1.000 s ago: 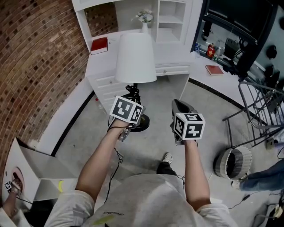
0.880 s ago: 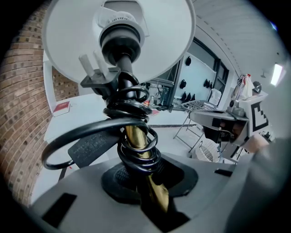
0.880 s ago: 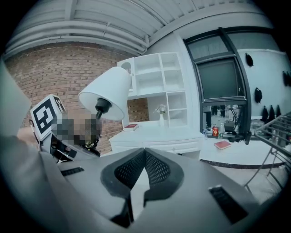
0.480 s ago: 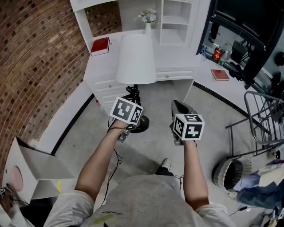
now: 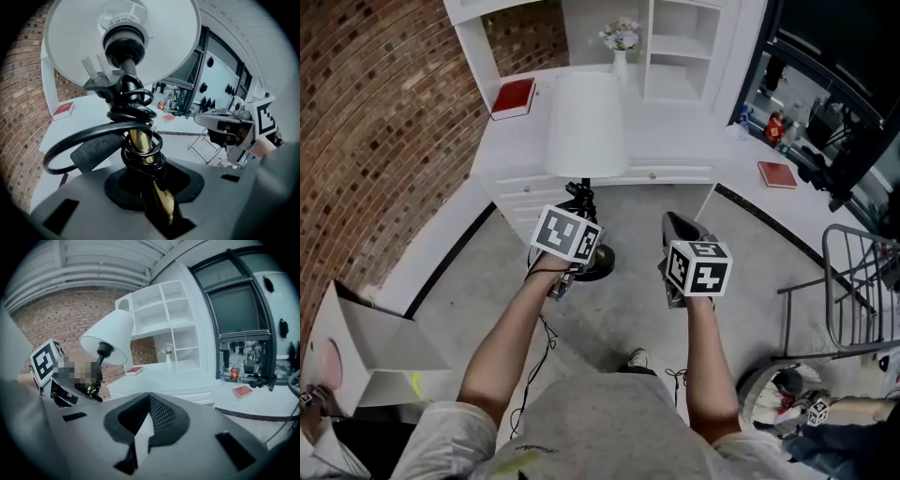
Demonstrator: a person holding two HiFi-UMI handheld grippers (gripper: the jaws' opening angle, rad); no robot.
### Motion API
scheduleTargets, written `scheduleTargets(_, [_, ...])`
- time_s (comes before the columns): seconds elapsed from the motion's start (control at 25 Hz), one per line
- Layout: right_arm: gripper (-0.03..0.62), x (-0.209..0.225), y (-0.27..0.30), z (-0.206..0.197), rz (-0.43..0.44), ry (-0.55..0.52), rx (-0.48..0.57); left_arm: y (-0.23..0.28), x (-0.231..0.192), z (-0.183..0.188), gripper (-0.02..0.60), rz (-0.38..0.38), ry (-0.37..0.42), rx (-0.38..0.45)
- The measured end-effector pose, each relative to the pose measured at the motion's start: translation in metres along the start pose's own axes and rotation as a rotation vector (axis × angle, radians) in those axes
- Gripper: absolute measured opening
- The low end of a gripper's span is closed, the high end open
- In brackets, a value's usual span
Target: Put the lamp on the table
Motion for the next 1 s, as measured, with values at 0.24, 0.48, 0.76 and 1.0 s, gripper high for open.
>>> scheduleTargets(0.24, [0.005, 0.034, 0.020, 0.013, 0.038, 0.000, -0.009, 0.023, 0.004, 0.024, 0.104, 0.029, -0.025, -0.009])
scheduleTargets(0.48, [0.005, 0.064, 0.033, 0.018, 0.065, -0.001, -0.025, 0.045, 0.010, 0.041, 0.103, 0.048, -0.051, -0.015])
scheduleTargets(0.76, [0.005, 0.088, 0.042, 0.020, 0.089, -0.005, -0.031, 0.064, 0.019, 0.053, 0.104, 0.062, -0.063, -0.019])
scheduleTargets(1.0, [0.005, 0.102, 0.047, 0.022, 0.100, -0.006, -0.032, 0.076, 0.022, 0.061, 0.103, 0.070, -0.059, -0.025])
Point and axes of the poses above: the fingertips, and each gripper's own axes: y forward along the fingers, x to its right, z out of its top, the point moved 7 cm from there along -y, backward along the fingers, and after that the axes turned 3 degrees about y, right-handed, at the moved point
